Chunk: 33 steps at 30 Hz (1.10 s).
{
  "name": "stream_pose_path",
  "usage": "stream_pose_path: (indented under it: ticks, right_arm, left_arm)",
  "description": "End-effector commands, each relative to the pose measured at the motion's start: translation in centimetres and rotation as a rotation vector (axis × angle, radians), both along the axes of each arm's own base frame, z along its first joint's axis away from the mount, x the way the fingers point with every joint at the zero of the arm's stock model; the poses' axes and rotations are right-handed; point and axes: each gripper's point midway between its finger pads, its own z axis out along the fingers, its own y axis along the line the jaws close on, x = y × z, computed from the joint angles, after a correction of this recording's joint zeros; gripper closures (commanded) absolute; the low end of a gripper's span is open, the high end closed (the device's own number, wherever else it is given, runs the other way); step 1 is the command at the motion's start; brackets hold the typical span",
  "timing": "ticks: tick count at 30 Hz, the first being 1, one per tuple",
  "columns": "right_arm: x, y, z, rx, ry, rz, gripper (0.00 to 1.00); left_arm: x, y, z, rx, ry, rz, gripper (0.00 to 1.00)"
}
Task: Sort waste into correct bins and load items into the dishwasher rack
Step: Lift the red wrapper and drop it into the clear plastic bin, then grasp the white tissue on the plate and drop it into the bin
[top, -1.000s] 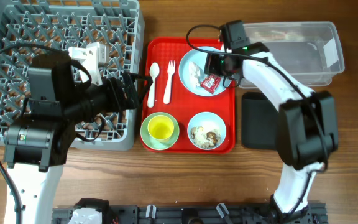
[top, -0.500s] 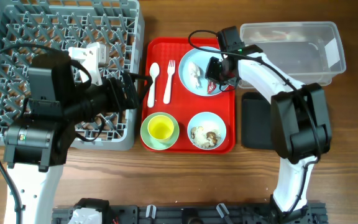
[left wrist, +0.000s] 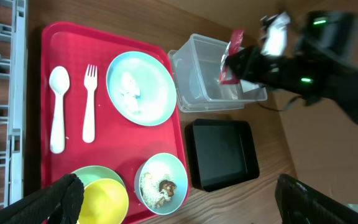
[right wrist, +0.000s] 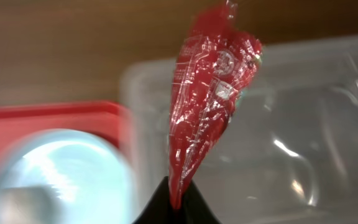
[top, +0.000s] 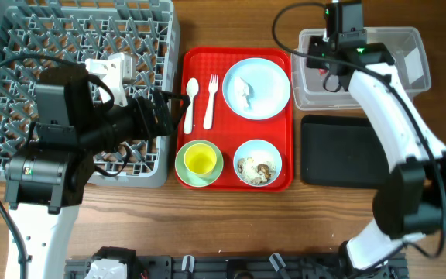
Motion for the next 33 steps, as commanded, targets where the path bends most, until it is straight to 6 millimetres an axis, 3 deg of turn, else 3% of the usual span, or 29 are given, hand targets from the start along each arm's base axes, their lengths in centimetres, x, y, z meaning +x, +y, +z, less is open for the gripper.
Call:
stream_pose_path:
  ticks: [1,5,7,10,15,18,22,23,25,27,31,33]
  right_arm:
    - [-0.5,-0.9,-3.0,0.033,0.090,0.043,0.29]
    - [-1.9,5.6,0.2,0.254,0.067,0.240,0.29]
    - [-3.9,10.1,0.3,0.345,0.118,0.347,0.39]
    - [-6.2,15.5,-2.6,0.304,0.180,0.420,0.38]
    - [-4.5,18.9,-6.5,0.159,0.123,0.449,0.26]
    - [-3.8,19.2,-9.0,0.161,0.141,0.435,0.35]
    - [-3.6,19.1,-13.8,0.160,0.206,0.405,0.36]
    - [-3.6,19.1,-14.2,0.156,0.210,0.407,0.43]
    - [-3.6,19.1,-14.2,0.149,0.209,0.413,0.77]
    - [-3.5,19.1,-13.5,0.150,0.205,0.413,0.96]
    - [-3.0,17.8,-8.5,0.153,0.153,0.387,0.96]
    - [-2.0,15.3,-4.2,0.136,0.066,0.326,0.96]
  left_arm:
    - [-0.1,-0.3,1.0,-0.018,-0.018,-0.011,0.00]
    - [-0.1,-0.3,1.0,-0.018,-0.018,-0.011,0.00]
    - [-0.1,-0.3,1.0,-0.018,-0.018,-0.011,0.00]
    - [-0.1,-0.3,1.0,-0.018,-0.018,-0.011,0.00]
    - [-0.1,-0.3,1.0,-0.018,-0.018,-0.011,0.00]
    - [-0.1,-0.3,1.0,-0.018,-0.018,-0.011,0.00]
    - [-0.1,-0.3,1.0,-0.018,-0.018,-0.011,0.00]
    - [-0.1,-0.3,1.0,-0.018,-0.018,-0.011,0.00]
    - [-0.1,-0.3,1.0,-0.018,-0.018,-0.011,0.00]
    - [-0.1,-0.3,1.0,-0.018,-0.018,-0.011,0.00]
    - [-0.1,-0.3,1.0,-0.018,-0.018,-0.011,0.00]
    - [-0.1,-0.3,1.0,-0.018,-0.018,-0.011,0.00]
